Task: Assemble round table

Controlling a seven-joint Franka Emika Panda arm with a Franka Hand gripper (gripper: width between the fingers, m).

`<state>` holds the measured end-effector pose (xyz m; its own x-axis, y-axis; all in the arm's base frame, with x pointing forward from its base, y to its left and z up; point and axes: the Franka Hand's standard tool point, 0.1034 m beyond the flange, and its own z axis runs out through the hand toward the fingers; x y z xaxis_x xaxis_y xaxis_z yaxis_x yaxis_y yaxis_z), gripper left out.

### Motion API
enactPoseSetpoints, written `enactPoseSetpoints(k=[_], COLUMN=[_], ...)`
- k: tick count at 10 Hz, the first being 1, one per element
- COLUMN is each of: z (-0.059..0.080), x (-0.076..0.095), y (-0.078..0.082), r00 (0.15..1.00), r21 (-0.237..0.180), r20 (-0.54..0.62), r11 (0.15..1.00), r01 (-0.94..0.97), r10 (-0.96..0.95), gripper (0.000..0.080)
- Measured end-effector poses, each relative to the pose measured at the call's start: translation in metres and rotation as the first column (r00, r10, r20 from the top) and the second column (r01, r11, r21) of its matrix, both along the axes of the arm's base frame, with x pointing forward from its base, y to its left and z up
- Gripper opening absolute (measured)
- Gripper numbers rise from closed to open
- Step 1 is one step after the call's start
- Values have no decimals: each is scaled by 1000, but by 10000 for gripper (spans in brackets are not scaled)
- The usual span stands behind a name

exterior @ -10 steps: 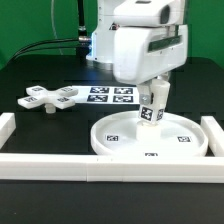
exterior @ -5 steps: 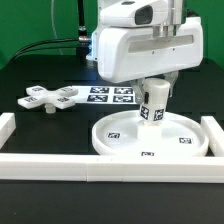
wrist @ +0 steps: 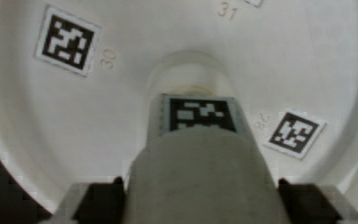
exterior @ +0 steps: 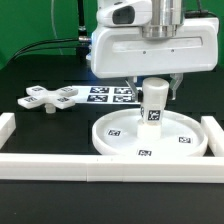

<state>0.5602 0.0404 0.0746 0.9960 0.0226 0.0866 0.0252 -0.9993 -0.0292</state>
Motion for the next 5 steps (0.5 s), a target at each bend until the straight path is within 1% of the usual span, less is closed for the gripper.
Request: enactPoseSetpoints(k=[2,3,4,5], z=[-1,-1,-1,-1], x=[0,0,-1,-1], y=[-4,-3,-2,-2], r00=[965,925,886,873], r21=[40,58,67,72], r20=[-10,-24,-36,-41], r11=[965,924,884,870], r01=[261,379,463,488], r10=[-260,-378,-462,-487], gripper=[409,409,409,409])
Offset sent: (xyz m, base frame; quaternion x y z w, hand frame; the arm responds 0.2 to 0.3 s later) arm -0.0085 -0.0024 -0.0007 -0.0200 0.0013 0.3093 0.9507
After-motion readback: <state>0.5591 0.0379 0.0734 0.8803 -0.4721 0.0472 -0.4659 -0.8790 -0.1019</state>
